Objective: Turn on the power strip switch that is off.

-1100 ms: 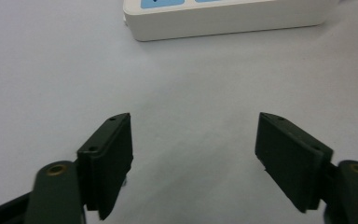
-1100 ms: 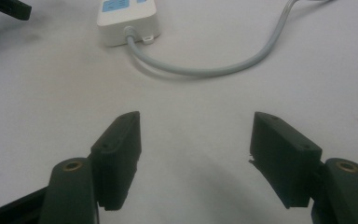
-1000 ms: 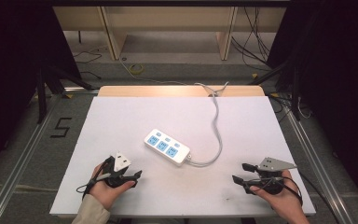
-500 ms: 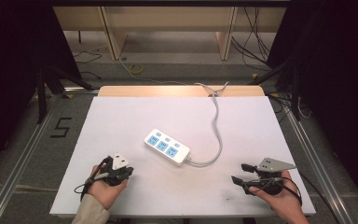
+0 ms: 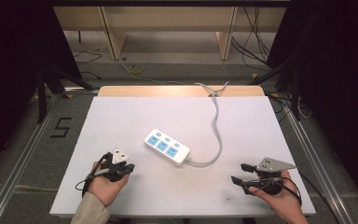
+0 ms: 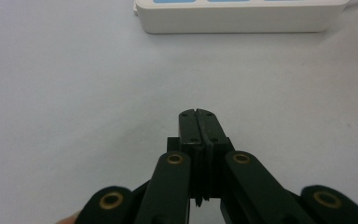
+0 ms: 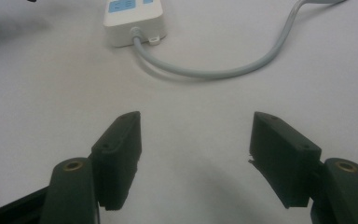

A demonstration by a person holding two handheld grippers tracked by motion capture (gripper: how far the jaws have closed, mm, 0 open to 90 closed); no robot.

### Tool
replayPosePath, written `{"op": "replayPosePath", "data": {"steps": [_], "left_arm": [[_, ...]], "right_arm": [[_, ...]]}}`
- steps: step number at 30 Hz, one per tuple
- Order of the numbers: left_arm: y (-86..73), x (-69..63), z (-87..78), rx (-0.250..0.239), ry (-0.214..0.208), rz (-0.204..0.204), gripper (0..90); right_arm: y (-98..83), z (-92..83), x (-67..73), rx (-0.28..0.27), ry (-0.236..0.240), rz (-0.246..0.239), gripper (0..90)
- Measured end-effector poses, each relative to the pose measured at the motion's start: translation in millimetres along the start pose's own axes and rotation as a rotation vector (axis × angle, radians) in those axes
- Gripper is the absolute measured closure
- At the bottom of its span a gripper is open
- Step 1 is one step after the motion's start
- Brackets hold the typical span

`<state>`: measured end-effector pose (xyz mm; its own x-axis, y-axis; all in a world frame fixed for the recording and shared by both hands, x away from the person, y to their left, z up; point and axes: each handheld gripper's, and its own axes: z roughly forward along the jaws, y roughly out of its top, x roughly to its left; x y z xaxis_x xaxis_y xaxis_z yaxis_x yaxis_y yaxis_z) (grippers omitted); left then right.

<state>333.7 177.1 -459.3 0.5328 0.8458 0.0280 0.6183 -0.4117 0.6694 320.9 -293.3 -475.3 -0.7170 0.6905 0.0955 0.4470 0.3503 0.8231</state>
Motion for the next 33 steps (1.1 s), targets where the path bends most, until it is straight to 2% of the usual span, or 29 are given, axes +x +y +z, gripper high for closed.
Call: {"op": "replayPosePath", "data": {"steps": [33], "left_arm": [[33.9,0.1,7.9,0.035,-0.008,0.017,89.8]], "right_arm": [[0.0,0.7,0.1,0.004,-0.002,0.002,35.0]]}}
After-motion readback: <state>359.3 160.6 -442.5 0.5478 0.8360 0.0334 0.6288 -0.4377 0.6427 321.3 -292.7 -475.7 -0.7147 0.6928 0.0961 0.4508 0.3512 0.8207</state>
